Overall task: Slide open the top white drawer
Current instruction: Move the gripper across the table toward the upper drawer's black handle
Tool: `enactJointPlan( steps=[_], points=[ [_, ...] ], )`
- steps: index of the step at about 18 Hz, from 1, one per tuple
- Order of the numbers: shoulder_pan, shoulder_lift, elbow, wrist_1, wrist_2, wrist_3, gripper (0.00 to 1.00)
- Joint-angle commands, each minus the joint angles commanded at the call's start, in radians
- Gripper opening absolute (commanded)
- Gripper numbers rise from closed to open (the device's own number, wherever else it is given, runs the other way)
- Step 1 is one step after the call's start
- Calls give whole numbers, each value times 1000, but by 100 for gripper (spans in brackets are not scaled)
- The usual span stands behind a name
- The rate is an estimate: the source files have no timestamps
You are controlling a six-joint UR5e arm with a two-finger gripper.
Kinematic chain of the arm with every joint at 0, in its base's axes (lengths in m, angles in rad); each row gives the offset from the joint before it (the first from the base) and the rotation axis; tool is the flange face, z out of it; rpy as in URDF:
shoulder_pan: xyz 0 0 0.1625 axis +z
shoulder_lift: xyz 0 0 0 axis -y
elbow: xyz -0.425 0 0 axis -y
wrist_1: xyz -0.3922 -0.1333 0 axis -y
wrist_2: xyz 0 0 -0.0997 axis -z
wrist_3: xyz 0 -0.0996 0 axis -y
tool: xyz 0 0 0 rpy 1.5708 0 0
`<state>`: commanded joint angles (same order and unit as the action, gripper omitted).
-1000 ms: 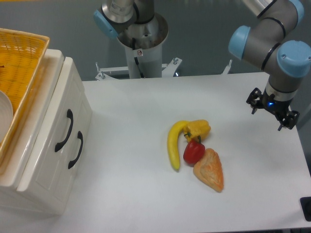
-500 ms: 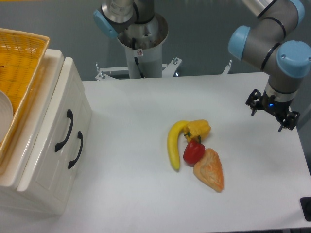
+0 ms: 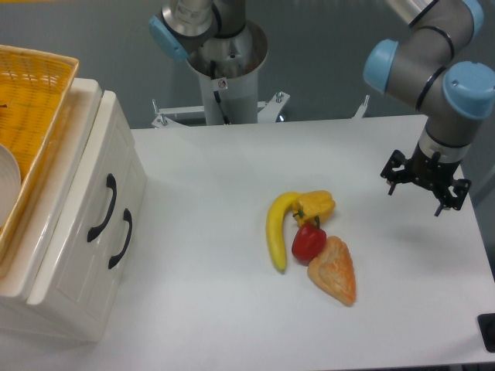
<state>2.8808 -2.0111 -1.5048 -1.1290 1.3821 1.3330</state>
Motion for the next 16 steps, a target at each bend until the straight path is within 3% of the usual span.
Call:
enactJointPlan(
  steps=[4, 10, 16],
  points=[
    [-34, 26, 0, -11, 15, -112, 100],
    [-158, 52, 3, -69, 60, -330, 100],
    [-180, 77, -11, -103, 45, -353, 100]
  ],
)
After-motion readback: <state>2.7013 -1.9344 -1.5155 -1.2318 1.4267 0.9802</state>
